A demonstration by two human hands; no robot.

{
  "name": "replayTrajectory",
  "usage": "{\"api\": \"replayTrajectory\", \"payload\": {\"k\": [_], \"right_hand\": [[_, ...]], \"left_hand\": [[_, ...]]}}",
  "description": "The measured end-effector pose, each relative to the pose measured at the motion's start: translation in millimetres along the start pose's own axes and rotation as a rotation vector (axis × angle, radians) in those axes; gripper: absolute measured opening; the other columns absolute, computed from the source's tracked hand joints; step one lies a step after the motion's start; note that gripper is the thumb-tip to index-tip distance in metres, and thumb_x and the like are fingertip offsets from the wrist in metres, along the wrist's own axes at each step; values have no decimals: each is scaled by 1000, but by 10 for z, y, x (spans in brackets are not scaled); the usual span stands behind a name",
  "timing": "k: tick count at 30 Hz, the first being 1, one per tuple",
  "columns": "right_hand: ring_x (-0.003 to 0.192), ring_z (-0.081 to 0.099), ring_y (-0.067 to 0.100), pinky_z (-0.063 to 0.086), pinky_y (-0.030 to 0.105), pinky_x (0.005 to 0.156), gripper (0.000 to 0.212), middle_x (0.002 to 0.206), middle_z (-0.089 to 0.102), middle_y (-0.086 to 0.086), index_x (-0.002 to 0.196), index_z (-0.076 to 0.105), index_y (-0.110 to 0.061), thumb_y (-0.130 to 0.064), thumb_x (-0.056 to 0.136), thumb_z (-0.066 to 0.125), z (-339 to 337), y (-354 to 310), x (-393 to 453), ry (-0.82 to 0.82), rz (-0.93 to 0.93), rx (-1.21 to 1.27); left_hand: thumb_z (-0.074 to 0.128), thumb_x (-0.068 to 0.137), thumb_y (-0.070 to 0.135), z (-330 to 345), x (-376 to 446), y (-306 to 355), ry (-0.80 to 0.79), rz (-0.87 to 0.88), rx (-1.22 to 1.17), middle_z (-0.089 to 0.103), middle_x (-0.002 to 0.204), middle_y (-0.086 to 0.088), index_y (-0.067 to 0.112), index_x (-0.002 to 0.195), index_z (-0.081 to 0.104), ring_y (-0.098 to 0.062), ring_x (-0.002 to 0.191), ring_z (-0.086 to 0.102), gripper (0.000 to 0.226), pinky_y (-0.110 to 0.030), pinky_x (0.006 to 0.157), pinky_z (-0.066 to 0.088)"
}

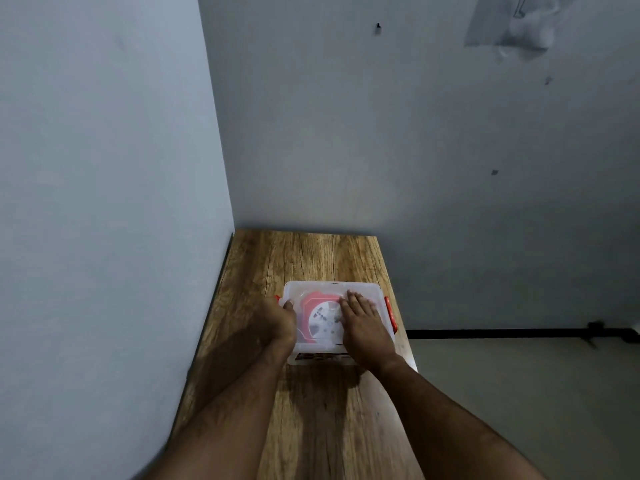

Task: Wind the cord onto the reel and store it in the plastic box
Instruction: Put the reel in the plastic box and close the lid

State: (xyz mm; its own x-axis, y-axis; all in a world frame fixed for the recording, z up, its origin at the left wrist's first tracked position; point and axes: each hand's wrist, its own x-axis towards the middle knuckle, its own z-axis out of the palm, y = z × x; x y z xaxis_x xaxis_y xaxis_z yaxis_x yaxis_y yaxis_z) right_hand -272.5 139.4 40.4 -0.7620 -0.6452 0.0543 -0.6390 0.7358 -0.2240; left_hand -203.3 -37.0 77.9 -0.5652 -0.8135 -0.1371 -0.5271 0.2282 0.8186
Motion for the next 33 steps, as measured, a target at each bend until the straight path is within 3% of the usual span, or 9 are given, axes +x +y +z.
{"api": "replayTrajectory", "payload": {"k": [5,10,14,17,20,22,26,30,33], "right_hand": [[157,1,26,-3,44,127,61,169,8,11,162,13,-13,-26,106,35,-2,2,-1,-14,-4,-14],[157,2,26,-2,44,127,62,169,9,10,162,14,-13,-25,105,36,-7,8,-6,-7,-13,-9],[157,6,24,1,43,127,60,169,14,8,161,19,-14,-26,105,38,-16,-10,3,14,0,22],[153,25,28,19,45,126,52,160,40,10,152,42,-12,-27,103,50,-73,-21,-5,106,11,88],[139,44,35,44,54,111,47,135,64,13,134,60,-7,-24,91,69,-197,37,-22,413,99,113],[136,43,33,45,53,107,59,135,60,13,140,52,-8,-28,88,72,-241,166,-10,435,308,261],[125,57,30,52,53,101,84,140,58,6,146,43,-19,-52,78,79,-105,499,17,165,629,873],[107,69,25,60,47,88,44,120,72,4,128,63,-22,-36,89,75,-5,552,22,126,625,1168],[102,72,27,62,47,83,36,113,74,5,123,66,-19,-32,91,73,-29,541,88,138,600,1205]], "left_hand": [[69,98,15,71,27,-13,29,70,13,77,107,-22,-5,115,73,-36,97,76,26,-35,74,59],[63,102,19,119,-6,-92,58,143,86,77,100,-19,-2,111,74,-34,89,76,26,-41,73,64],[59,104,27,162,-8,-216,21,129,-13,78,102,-16,1,115,73,-29,88,76,32,-43,75,65],[62,102,35,129,-13,-215,-55,57,-125,78,105,-15,2,120,71,-29,88,77,39,-42,76,66],[65,99,43,91,23,-221,-117,12,-115,77,108,-16,3,124,69,-31,90,77,48,-34,74,63],[65,98,47,79,67,-244,-139,-32,-111,77,109,-16,3,124,70,-32,91,77,51,-32,73,60],[62,98,53,62,109,-256,-173,-85,-79,78,103,-14,3,116,73,-29,85,76,54,-31,71,60],[60,98,56,76,172,-241,-180,-89,-33,78,101,-12,6,116,74,-28,83,75,55,-33,71,61],[61,97,55,86,234,-190,-168,-89,-42,78,99,-12,5,116,74,-27,80,74,55,-36,74,62]]}}
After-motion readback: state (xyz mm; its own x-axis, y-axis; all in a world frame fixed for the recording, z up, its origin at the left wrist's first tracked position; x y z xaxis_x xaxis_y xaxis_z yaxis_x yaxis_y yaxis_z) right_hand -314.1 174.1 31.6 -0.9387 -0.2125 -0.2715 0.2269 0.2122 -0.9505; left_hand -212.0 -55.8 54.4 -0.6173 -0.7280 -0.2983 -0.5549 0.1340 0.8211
